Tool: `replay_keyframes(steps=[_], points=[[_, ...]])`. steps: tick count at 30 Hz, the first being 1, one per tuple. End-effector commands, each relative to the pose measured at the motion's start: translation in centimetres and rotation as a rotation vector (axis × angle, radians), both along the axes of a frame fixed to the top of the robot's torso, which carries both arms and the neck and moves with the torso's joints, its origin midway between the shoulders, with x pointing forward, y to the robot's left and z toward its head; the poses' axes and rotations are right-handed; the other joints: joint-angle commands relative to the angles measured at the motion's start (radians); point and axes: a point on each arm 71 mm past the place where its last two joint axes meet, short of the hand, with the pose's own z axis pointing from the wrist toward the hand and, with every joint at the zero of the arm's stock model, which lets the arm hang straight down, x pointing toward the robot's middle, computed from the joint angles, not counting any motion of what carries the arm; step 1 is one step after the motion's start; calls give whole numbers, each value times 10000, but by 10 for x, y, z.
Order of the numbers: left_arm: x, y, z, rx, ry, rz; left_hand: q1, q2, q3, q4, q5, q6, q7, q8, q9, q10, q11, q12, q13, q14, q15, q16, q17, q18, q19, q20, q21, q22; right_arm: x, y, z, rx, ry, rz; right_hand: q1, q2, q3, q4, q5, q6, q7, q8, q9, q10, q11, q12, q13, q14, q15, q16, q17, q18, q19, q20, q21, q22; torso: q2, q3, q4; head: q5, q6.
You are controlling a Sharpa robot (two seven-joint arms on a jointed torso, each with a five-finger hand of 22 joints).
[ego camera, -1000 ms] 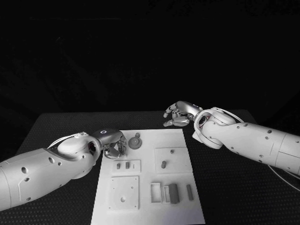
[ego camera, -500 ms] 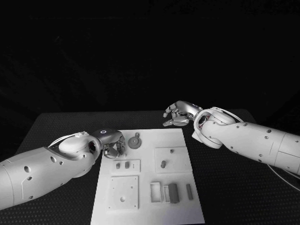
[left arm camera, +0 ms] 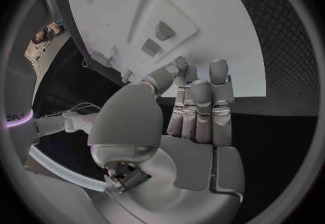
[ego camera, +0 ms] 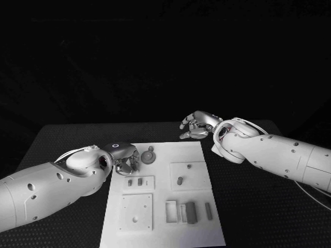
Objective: Assemble the parts on the task board
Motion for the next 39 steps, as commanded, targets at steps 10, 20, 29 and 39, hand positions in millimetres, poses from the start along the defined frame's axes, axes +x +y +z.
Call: replay_keyframes(steps=[10, 20, 29, 39], points=[[-2, -9, 0, -29, 153, -165, 2, 110, 54, -1, 27, 34, 16, 34, 14, 79, 1, -34, 12, 56, 3, 10, 14, 667, 37, -53, 33, 220, 0, 2, 0, -18, 37, 147, -111, 10, 62, 6, 61, 12, 72, -55, -5, 54, -10, -12, -12, 40, 6, -16, -16, 152, 75, 6, -65, 158, 4, 5, -1, -13, 5], [-4, -13, -7, 200, 382, -185, 2, 129, 59, -3, 28, 25, 20, 28, 13, 74, 3, -50, 15, 53, 4, 5, 16, 663, 32, -55, 30, 219, 0, 2, 0, -23, 44, 148, -111, 10, 64, 6, 61, 12, 72, -56, -4, 54, -9, -12, -13, 41, 6, -16, -17, 152, 76, 6, -65, 158, 8, 9, -11, -90, 21], [-4, -10, -9, 399, 402, -77, 5, 131, 62, -8, 28, 15, 23, 22, 12, 67, 5, -65, 16, 47, 7, 0, 18, 659, 22, -55, 26, 219, 0, 2, 0, -26, 50, 142, -112, 11, 65, 7, 61, 12, 72, -56, -4, 54, -9, -11, -13, 41, 6, -16, -17, 152, 77, 5, -65, 159, 1, 10, -2, -106, -6], [-4, -7, -9, 436, 355, -29, 21, 127, 69, -14, 30, 15, 21, 22, 13, 68, 4, -73, 20, 44, 5, -2, 20, 658, 16, -59, 25, 220, 0, 2, 0, -28, 52, 139, -114, 11, 66, 8, 61, 13, 72, -57, -3, 54, -9, -11, -14, 41, 7, -16, -17, 152, 78, 5, -65, 159, -3, -7, 0, -93, -27]])
